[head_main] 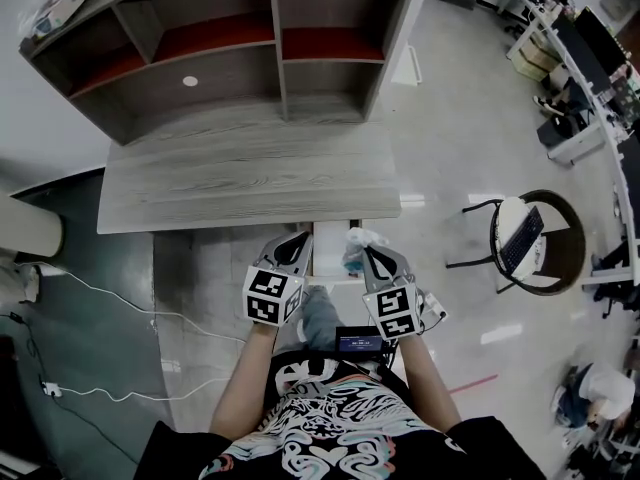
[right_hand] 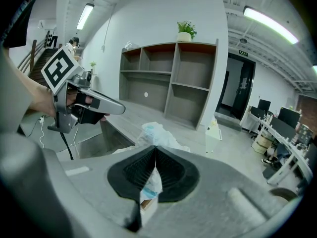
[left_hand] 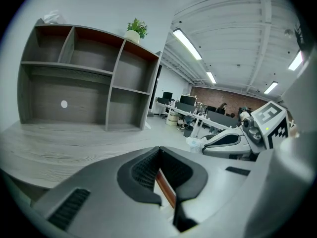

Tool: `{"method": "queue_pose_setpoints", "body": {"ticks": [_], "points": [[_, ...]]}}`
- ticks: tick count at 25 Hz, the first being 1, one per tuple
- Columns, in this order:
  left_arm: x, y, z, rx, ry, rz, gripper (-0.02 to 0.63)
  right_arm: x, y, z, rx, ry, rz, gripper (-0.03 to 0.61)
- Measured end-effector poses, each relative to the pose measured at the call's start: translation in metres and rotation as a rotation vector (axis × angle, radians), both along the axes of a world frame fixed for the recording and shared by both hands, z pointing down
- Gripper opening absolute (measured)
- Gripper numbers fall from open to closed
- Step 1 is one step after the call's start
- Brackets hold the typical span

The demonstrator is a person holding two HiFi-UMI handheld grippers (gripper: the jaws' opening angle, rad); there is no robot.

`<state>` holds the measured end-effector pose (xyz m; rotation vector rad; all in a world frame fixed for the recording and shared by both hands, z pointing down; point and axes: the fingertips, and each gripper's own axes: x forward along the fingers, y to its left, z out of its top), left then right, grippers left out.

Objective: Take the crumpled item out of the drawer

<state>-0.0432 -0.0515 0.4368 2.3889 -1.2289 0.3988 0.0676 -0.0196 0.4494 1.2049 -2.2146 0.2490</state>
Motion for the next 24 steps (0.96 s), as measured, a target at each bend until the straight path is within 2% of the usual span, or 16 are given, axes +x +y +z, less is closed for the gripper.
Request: {"method": "queue_pose_setpoints", "body": {"ticks": [9,17,24], "points": [[-0.002,-0.004,0.009,-0.024,0.006,-0.013,0.005,0.002,-0.009,0.006,-0.020,-0.008,-0.003,0.011],[-0.004,-0.009,0.016,-0.044,0.012,-0.022,0.005,-0.009,-0.021,0.007,-0.010,-0.001,-0.049,0.011],[-0.003,-0.013,0.019,-0.046,0.016,-0.025,0.005,-0.005,-0.020,0.015,-0.056,-0.006,-0.048,0.011]]}}
